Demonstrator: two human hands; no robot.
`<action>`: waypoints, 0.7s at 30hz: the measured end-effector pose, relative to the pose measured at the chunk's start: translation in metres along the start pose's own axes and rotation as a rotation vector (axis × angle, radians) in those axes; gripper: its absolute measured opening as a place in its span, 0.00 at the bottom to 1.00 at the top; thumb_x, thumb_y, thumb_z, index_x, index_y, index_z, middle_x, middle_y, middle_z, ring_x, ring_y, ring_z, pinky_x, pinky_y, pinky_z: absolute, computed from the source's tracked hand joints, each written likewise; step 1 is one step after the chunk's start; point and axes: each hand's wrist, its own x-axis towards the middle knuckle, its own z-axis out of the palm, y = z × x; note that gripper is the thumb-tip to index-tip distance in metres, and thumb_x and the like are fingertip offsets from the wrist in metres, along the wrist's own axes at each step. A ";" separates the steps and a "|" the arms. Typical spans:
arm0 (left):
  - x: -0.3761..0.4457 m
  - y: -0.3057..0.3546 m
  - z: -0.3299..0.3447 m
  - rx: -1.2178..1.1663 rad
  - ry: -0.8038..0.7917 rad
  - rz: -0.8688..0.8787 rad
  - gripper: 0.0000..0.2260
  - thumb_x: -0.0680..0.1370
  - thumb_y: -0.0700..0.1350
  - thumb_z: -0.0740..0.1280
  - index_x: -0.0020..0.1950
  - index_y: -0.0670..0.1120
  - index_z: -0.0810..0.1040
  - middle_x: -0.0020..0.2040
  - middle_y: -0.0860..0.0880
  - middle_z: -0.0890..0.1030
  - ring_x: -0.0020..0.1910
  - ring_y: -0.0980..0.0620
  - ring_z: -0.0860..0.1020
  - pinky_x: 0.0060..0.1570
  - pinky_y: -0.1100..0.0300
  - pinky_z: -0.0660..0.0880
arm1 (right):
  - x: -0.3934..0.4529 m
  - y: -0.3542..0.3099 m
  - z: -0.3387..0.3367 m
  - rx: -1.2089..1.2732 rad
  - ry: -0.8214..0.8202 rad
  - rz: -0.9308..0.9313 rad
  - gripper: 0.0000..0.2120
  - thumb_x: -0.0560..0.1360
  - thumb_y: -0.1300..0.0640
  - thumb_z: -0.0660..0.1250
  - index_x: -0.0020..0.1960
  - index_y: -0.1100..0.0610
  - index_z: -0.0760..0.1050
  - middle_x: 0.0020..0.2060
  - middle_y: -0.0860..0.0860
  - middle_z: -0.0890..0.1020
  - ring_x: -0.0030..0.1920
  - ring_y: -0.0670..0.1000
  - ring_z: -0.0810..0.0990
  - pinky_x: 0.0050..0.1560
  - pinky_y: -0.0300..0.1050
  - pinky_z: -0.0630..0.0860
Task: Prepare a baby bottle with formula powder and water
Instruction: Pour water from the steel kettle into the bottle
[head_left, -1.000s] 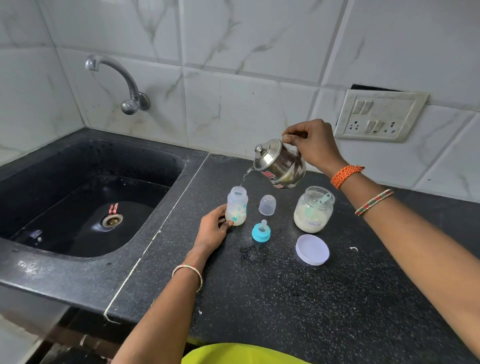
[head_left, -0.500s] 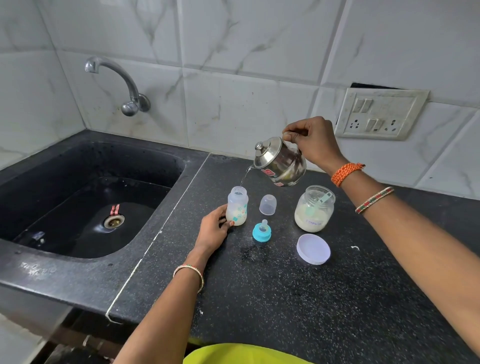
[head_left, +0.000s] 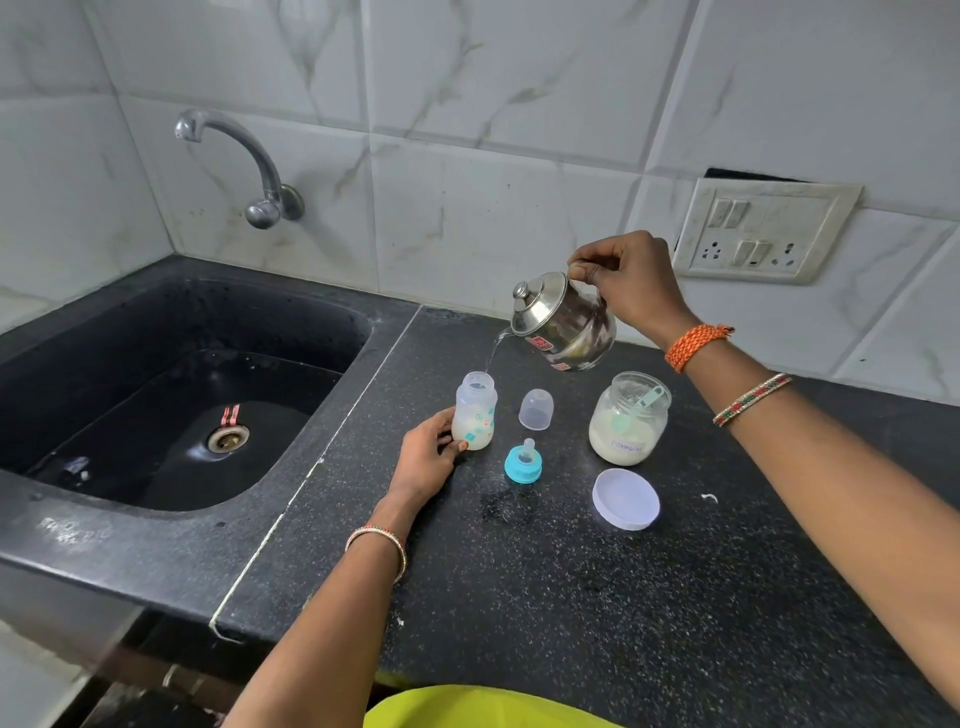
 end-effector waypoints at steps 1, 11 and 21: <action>0.000 0.000 0.000 0.003 -0.001 -0.001 0.24 0.75 0.32 0.66 0.70 0.43 0.69 0.66 0.47 0.76 0.64 0.54 0.73 0.63 0.63 0.69 | 0.000 0.000 0.000 -0.002 0.001 -0.002 0.06 0.72 0.61 0.72 0.48 0.61 0.83 0.42 0.54 0.86 0.40 0.47 0.82 0.50 0.53 0.81; 0.000 0.001 0.000 0.010 -0.004 -0.004 0.24 0.75 0.32 0.66 0.70 0.43 0.69 0.66 0.46 0.75 0.65 0.52 0.73 0.62 0.64 0.69 | 0.001 -0.002 -0.001 -0.028 0.006 -0.027 0.06 0.72 0.62 0.72 0.49 0.61 0.83 0.42 0.55 0.86 0.37 0.45 0.80 0.50 0.52 0.81; 0.001 -0.001 0.000 0.008 -0.004 0.005 0.24 0.75 0.31 0.66 0.69 0.44 0.70 0.65 0.47 0.76 0.65 0.51 0.74 0.64 0.61 0.70 | 0.004 -0.002 0.000 -0.065 -0.004 -0.066 0.06 0.72 0.60 0.72 0.48 0.59 0.84 0.42 0.53 0.86 0.44 0.48 0.83 0.51 0.53 0.80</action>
